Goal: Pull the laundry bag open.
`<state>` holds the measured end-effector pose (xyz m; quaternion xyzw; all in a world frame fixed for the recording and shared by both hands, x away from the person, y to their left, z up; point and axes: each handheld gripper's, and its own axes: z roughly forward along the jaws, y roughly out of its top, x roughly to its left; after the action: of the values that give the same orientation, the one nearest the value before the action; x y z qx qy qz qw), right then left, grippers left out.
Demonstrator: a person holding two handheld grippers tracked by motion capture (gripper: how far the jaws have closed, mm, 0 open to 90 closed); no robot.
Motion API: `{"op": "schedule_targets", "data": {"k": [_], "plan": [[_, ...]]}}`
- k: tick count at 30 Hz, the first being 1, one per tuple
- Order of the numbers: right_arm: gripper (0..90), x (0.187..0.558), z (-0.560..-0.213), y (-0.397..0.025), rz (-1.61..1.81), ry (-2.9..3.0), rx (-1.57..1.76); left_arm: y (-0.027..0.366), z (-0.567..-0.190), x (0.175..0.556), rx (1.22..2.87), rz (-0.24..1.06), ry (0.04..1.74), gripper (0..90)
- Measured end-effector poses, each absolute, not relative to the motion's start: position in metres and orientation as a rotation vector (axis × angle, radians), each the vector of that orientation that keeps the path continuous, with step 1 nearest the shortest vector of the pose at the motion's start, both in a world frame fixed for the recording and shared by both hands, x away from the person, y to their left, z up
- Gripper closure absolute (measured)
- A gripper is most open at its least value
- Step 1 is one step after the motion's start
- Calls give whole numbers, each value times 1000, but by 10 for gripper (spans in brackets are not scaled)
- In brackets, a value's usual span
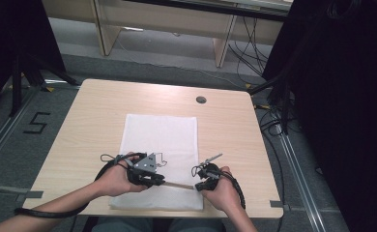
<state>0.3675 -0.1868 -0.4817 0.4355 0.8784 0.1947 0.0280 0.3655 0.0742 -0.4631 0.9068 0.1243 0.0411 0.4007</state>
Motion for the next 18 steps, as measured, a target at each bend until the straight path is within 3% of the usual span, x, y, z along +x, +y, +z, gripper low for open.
{"op": "schedule_targets", "data": {"k": [18], "plan": [[900, 368, -482, -187, 598, 2712, 1349, 80, -464, 365, 2281, 101, 323, 820]]}}
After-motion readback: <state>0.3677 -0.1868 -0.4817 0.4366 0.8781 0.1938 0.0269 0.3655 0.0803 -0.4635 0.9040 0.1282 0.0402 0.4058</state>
